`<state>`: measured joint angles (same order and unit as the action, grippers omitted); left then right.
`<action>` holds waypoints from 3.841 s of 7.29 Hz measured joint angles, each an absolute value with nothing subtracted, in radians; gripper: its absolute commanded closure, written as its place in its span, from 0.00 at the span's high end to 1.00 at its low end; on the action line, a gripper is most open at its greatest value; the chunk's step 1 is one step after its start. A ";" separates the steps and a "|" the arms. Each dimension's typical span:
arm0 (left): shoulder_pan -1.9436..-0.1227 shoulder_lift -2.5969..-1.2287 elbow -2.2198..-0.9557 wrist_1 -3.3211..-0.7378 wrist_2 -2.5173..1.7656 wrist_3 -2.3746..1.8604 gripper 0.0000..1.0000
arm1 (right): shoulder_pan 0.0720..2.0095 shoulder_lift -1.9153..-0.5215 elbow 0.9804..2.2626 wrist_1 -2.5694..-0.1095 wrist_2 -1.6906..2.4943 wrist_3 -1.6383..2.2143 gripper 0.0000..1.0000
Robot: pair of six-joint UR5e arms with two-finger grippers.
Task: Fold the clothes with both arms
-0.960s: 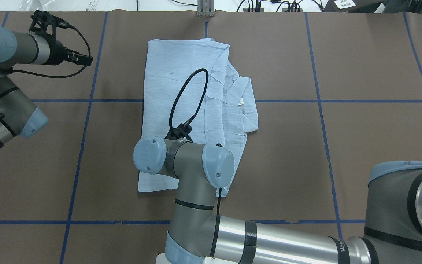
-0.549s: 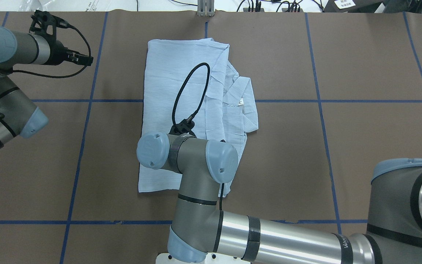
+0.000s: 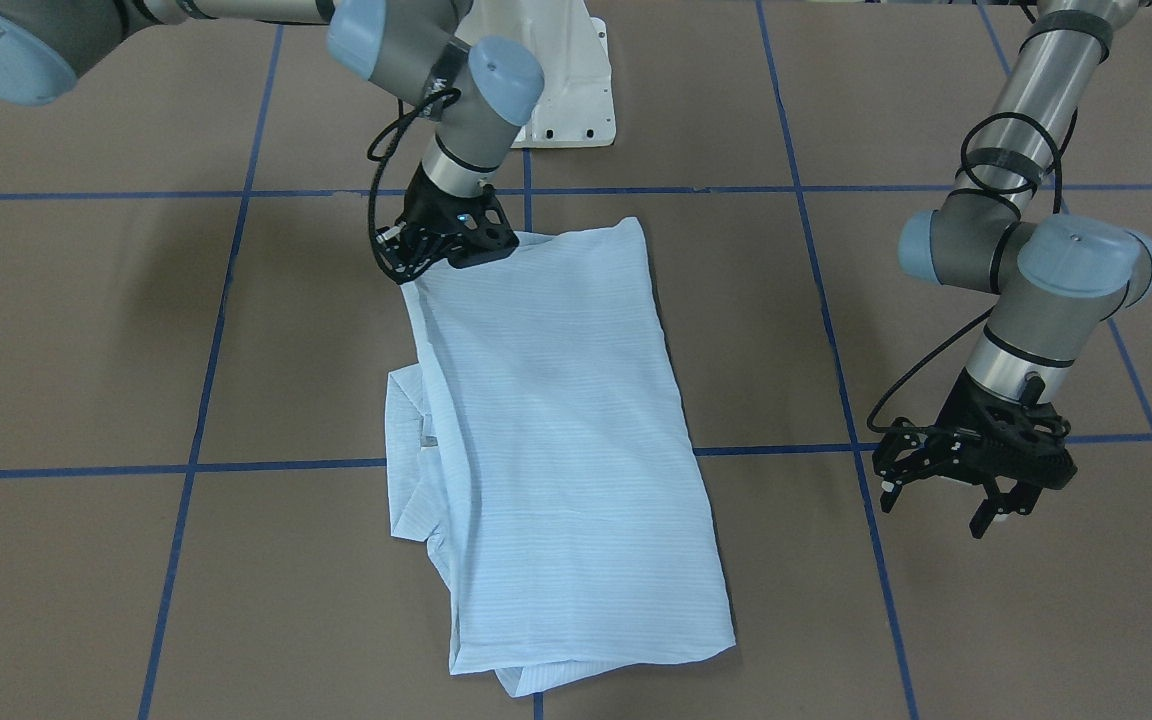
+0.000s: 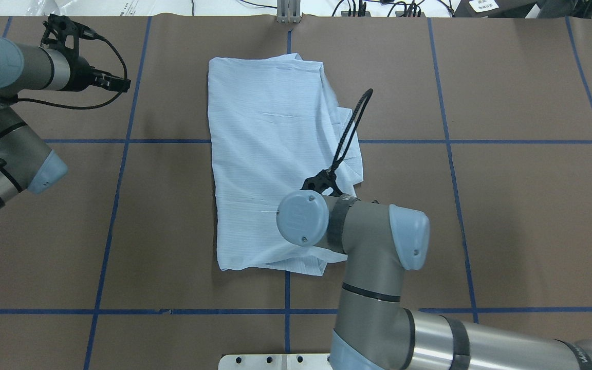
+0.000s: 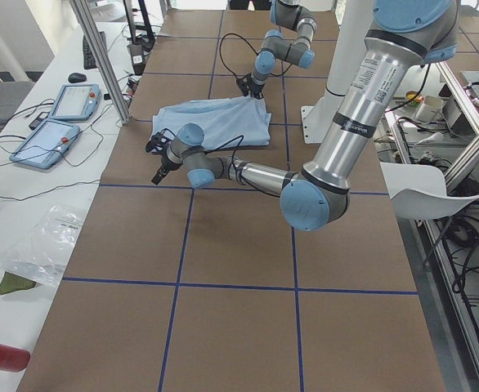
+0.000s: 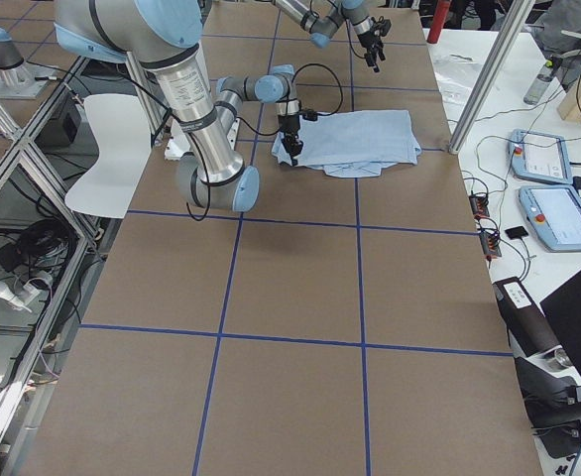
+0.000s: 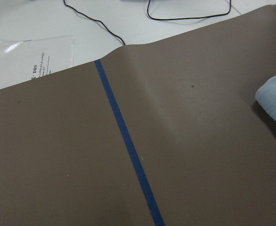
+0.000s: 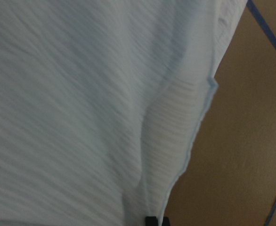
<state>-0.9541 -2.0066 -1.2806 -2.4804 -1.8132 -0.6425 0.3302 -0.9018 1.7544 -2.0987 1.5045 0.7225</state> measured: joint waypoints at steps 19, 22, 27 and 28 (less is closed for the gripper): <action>-0.289 -1.849 -1.883 -2.077 -1.631 -1.652 0.65 | 0.496 -1.147 1.985 -1.413 1.621 1.244 1.00; -0.295 -1.851 -1.875 -2.045 -1.632 -1.632 0.65 | 0.492 -1.147 1.984 -1.413 1.620 1.244 1.00; -0.290 -1.857 -1.857 -2.038 -1.631 -1.625 0.12 | 0.488 -1.147 1.984 -1.413 1.620 1.246 1.00; -0.289 -1.859 -1.855 -2.038 -1.631 -1.626 0.00 | 0.488 -1.147 1.984 -1.413 1.620 1.246 1.00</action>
<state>-0.2895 -1.8593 -1.8552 -2.0377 -1.6307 -1.6255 0.4879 -1.1474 1.9838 -1.4128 1.6199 1.2456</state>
